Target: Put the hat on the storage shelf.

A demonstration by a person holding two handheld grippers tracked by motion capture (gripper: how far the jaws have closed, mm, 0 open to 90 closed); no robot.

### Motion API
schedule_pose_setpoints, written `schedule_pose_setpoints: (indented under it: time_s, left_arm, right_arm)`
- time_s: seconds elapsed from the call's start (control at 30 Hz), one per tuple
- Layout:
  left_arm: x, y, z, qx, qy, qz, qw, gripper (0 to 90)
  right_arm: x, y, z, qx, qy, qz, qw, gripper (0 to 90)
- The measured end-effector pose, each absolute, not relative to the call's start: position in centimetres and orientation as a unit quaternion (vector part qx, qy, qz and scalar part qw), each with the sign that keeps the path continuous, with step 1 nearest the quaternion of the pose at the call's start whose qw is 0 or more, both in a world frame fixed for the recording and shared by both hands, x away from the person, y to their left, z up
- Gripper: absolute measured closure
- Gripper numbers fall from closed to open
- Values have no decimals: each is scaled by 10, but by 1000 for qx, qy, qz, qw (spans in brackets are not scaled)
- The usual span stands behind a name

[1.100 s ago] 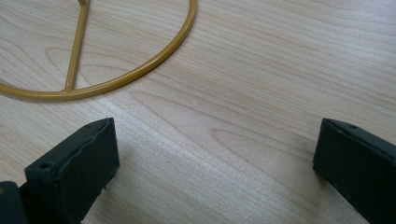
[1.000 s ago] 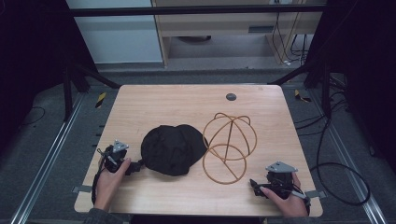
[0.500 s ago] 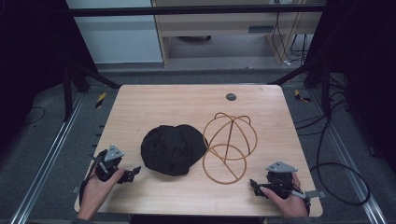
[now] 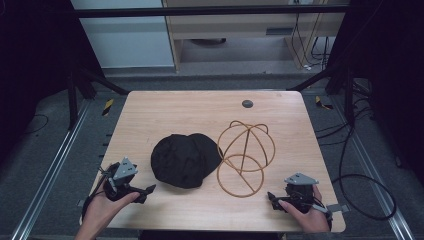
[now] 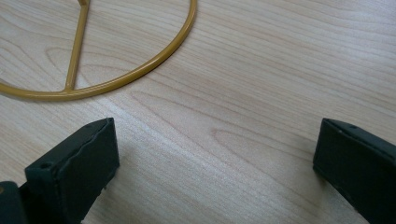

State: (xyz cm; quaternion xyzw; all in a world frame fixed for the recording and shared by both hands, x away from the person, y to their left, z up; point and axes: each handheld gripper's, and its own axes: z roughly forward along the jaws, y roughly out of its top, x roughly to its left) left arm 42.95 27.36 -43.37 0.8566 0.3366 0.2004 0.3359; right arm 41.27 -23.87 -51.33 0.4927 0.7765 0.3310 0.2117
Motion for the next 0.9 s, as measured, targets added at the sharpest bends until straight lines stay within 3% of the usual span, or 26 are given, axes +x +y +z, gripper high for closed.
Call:
schedule_pose_setpoints:
  time_s: [0.9]
  left_arm:
    - [464, 238, -431, 872, 326, 175, 320, 55]
  right_arm:
    - [413, -239, -513, 492, 777, 331, 212, 4]
